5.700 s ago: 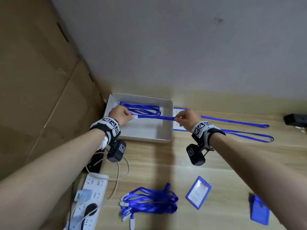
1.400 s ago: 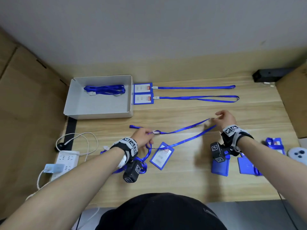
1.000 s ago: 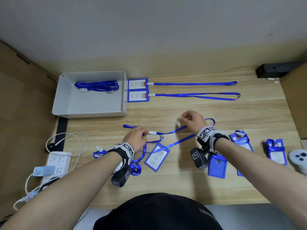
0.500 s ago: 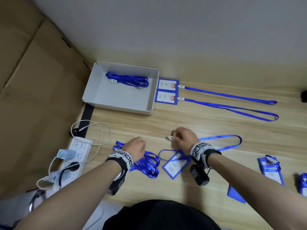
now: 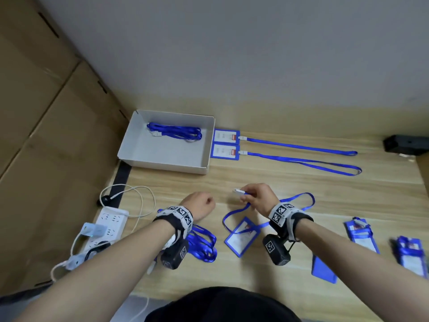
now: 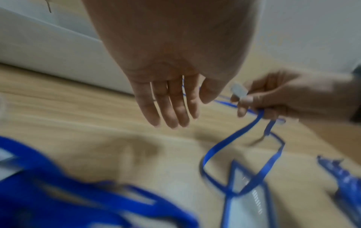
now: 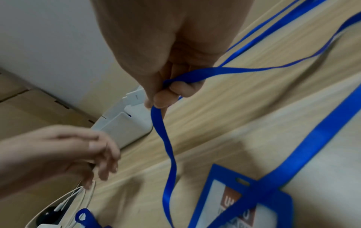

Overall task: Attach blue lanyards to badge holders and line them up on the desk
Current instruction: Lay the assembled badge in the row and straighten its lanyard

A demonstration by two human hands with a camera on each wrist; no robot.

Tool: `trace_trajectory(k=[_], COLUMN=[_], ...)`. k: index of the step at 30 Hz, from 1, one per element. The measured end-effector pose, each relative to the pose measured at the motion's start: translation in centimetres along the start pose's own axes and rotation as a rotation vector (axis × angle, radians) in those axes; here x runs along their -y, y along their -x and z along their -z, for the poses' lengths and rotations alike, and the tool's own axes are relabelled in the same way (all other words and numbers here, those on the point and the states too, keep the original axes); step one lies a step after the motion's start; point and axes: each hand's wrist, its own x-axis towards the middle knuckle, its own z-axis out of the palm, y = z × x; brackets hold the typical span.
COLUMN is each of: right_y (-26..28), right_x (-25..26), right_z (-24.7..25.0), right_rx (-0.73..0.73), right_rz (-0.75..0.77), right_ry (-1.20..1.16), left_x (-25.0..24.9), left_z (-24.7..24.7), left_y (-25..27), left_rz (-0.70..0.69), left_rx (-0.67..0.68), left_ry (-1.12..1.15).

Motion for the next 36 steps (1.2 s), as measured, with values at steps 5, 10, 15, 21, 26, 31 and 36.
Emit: trace_trajectory(k=[5, 10, 15, 21, 26, 31, 36], right_y=[1.3, 2.5, 3.4, 4.6, 4.8, 5.2, 5.2], right_x=[2.1, 3.5, 3.0, -0.2, -2.0, 0.3, 2.1], right_z=[1.8, 3.2, 6.1, 12.1, 12.9, 10.1, 7.3], right_rx=[-0.038, -0.123, -0.172, -0.363, -0.127, -0.108, -0.073], right_rz=[0.057, 0.112, 0.125, -0.040, -0.216, 0.012, 0.100], right_ry=[0.106, 0.199, 0.276, 0.439, 0.560, 0.334, 0.121], left_x=[-5.3, -8.1, -8.2, -7.5, -10.6, -12.8, -13.7], left_z=[2.1, 2.7, 4.1, 5.5, 5.1, 3.7, 2.7], left_y=[-0.9, -1.0, -1.1, -1.7, -1.0, -0.6, -0.3], left_rz=[0.010, 0.016, 0.055, 0.144, 0.066, -0.018, -0.029], left_rx=[0.040, 0.046, -0.125, -0.284, -0.120, -0.058, -0.059], left_ry=[0.405, 0.545, 0.561, 0.582, 0.626, 0.573, 0.552])
